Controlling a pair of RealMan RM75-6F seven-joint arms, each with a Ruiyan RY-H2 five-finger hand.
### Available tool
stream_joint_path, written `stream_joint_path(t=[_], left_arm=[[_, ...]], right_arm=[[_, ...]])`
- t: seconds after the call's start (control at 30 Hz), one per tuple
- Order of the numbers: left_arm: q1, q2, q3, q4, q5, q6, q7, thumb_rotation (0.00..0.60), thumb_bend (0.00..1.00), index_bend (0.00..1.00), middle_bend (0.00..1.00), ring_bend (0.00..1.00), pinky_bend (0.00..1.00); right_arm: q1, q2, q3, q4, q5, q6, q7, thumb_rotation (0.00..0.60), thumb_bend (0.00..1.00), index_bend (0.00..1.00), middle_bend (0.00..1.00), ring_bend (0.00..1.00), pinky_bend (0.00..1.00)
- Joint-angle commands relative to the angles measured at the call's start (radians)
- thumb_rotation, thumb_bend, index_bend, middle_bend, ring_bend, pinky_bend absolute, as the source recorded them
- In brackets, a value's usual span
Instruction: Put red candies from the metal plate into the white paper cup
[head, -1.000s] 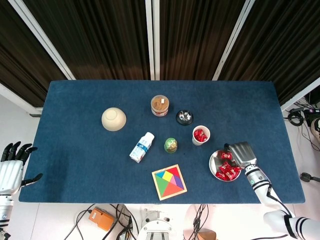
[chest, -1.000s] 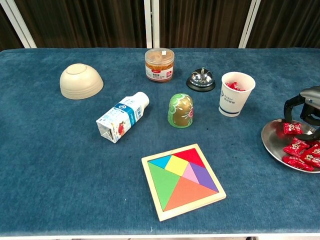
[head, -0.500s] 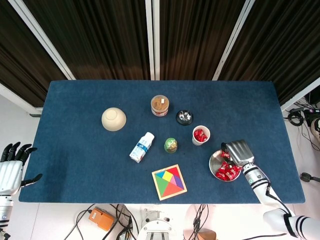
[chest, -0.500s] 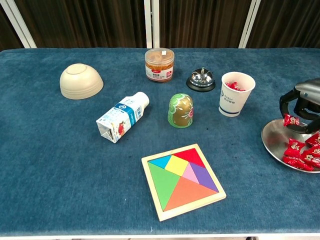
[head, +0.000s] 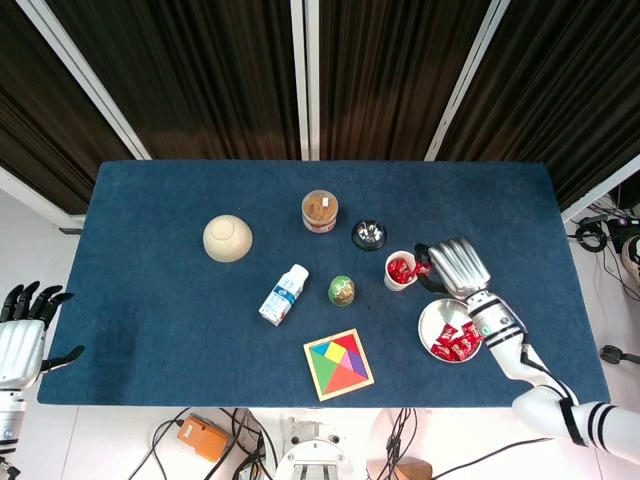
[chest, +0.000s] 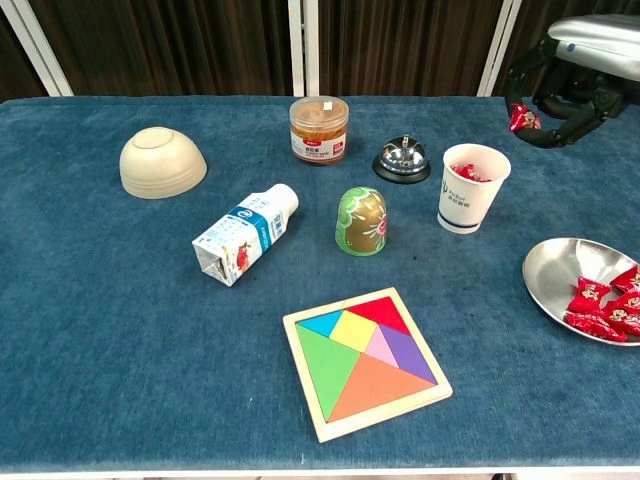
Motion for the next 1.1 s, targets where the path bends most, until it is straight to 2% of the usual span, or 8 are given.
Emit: stream_joint_path(t=[0.03, 0.23, 0.4, 0.5, 0.63, 0.73, 0.87, 1.1], left_arm=[[0.001, 0.003, 0.001, -0.001, 0.000, 0.001, 0.002, 0.600, 0.00, 0.23, 0.15, 0.03, 0.00], [0.006, 0.007, 0.003, -0.003, -0.005, 0.001, 0.002, 0.600, 0.00, 0.23, 0.15, 0.03, 0.00], [0.008, 0.004, 0.003, 0.001, -0.007, 0.000, -0.002, 0.600, 0.00, 0.23, 0.15, 0.03, 0.00], [0.007, 0.003, 0.003, 0.003, -0.005, 0.001, -0.002, 0.600, 0.00, 0.23, 0.15, 0.03, 0.00], [0.007, 0.003, 0.002, 0.005, -0.005, 0.002, -0.005, 0.600, 0.00, 0.23, 0.15, 0.03, 0.00], [0.006, 0.002, 0.002, 0.007, -0.003, 0.001, -0.008, 0.600, 0.00, 0.23, 0.15, 0.03, 0.00], [0.005, 0.000, 0.003, 0.008, 0.000, 0.000, -0.009, 0.600, 0.00, 0.23, 0.15, 0.03, 0.00], [0.003, -0.001, 0.003, 0.000, 0.010, 0.006, -0.003, 0.600, 0.00, 0.23, 0.15, 0.03, 0.00]], right_arm=[[0.041, -0.040, 0.015, 0.034, 0.038, -0.039, -0.066, 0.600, 0.55, 0.62, 0.96, 1.00, 1.00], [0.078, -0.090, 0.009, 0.078, 0.084, -0.078, -0.103, 0.600, 0.55, 0.56, 0.96, 1.00, 1.00], [0.089, -0.103, -0.005, 0.095, 0.095, -0.098, -0.098, 0.600, 0.55, 0.44, 0.96, 1.00, 1.00], [0.083, -0.095, -0.013, 0.086, 0.073, -0.079, -0.082, 0.600, 0.55, 0.41, 0.96, 1.00, 1.00], [0.043, -0.056, -0.032, 0.053, 0.002, 0.001, -0.031, 0.600, 0.55, 0.40, 0.96, 1.00, 1.00], [-0.007, -0.008, -0.068, 0.026, -0.067, 0.072, 0.028, 0.600, 0.55, 0.42, 0.96, 1.00, 1.00], [-0.078, 0.066, -0.148, 0.008, -0.145, 0.126, 0.086, 0.600, 0.51, 0.45, 0.96, 1.00, 1.00], [-0.150, 0.103, -0.253, 0.045, -0.182, 0.120, 0.034, 0.600, 0.37, 0.48, 0.96, 1.00, 1.00]])
